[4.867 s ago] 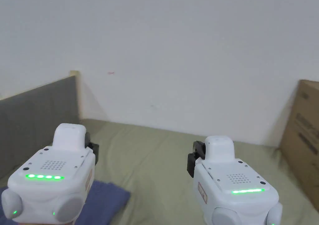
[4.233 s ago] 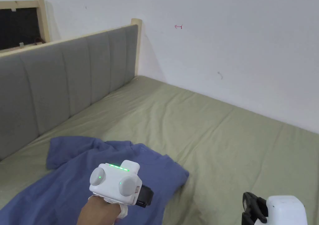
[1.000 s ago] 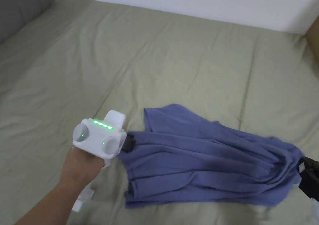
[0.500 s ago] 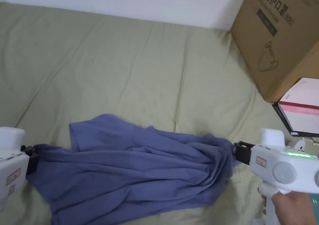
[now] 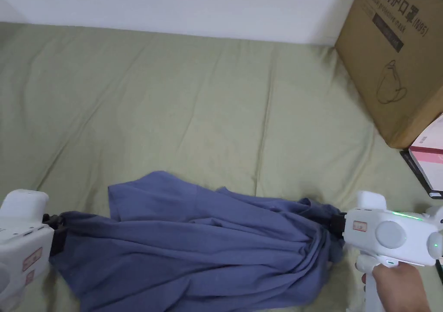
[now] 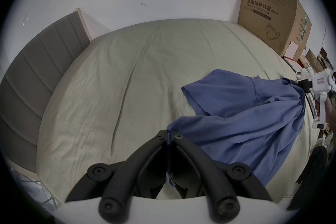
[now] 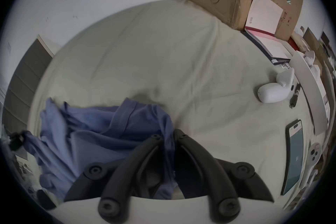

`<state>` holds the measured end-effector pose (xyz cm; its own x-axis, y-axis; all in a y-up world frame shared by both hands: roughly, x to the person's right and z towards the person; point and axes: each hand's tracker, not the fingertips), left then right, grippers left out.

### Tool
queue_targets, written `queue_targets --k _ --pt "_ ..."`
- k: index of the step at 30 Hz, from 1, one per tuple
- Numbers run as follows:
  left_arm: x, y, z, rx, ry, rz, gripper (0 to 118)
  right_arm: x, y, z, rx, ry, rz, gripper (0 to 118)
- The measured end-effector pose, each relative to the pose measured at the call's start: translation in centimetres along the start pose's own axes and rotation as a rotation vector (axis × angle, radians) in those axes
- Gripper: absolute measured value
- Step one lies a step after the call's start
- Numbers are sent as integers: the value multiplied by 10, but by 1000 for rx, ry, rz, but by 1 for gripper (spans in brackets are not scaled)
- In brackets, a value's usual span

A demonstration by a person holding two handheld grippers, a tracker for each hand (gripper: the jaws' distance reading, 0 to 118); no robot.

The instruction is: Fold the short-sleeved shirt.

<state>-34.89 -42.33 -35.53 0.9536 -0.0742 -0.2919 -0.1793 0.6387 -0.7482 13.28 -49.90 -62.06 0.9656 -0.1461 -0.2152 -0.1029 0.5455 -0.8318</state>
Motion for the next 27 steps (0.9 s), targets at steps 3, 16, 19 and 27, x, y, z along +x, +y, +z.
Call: queue_targets --k 3,16,19,27 --pt "-8 0 -2 -7 -12 17 1 1 9 27 32 61 -57 8" --pt "-63 78 99 281 10 31 1 -72 82 240 386 144 148 8" --pt "-72 120 141 384 38 40 1 -86 114 291 483 170 158 8" --pt "-111 243 216 617 88 107 1 -111 209 382 706 168 153 8"
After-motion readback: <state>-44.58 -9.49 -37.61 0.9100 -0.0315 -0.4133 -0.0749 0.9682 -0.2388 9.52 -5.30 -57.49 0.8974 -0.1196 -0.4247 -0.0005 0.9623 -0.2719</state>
